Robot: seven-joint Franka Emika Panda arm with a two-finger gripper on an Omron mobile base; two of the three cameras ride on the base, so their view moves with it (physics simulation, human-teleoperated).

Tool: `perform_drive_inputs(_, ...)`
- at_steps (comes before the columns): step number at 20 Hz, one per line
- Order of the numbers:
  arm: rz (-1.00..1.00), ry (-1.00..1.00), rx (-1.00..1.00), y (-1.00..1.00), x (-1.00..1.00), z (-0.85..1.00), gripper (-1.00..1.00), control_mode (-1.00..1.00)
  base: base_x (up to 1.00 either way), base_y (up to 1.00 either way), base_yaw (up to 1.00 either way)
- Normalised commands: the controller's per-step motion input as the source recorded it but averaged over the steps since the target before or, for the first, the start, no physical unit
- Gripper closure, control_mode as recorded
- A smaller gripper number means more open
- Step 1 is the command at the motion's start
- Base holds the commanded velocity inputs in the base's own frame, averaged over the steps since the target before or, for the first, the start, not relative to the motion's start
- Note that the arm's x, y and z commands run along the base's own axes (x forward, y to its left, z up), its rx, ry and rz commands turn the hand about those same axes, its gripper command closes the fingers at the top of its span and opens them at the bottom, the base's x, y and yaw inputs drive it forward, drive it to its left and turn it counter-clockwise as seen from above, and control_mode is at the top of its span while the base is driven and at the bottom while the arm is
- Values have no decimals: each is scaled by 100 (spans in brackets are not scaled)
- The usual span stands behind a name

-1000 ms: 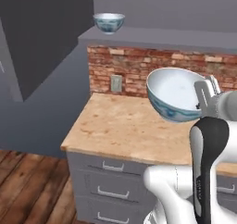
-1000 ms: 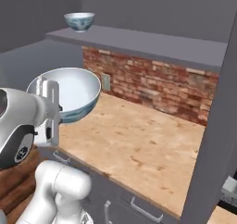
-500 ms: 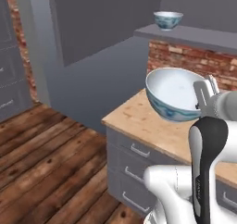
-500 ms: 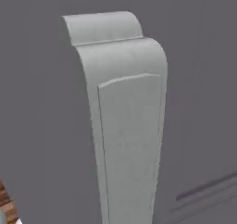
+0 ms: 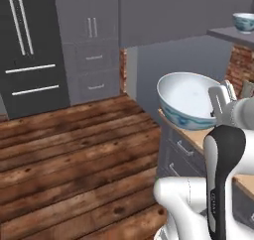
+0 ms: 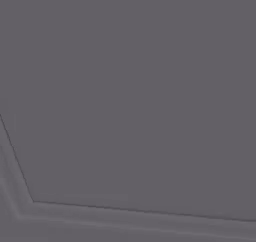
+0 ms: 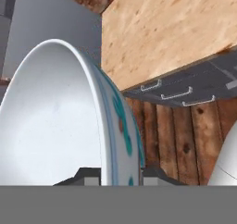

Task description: Take the smaller bowl and place it next to the appetizer plate on the dining counter , and place the larger bowl next to the plate with cooked food.

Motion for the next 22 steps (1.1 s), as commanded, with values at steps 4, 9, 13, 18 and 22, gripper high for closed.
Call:
perform_drive_inputs(4,0,0,0,0,0,0,100,100,15,20,88)
perform_drive_inputs(9,0,0,0,0,0,0,100,100,63,6,70)
perform_drive_inputs(13,0,0,0,0,0,0,100,100,100,7,53)
perform_drive_inputs(18,0,0,0,0,0,0,100,100,100,6,40)
perform_drive_inputs(22,0,0,0,0,0,0,100,100,64,44,41)
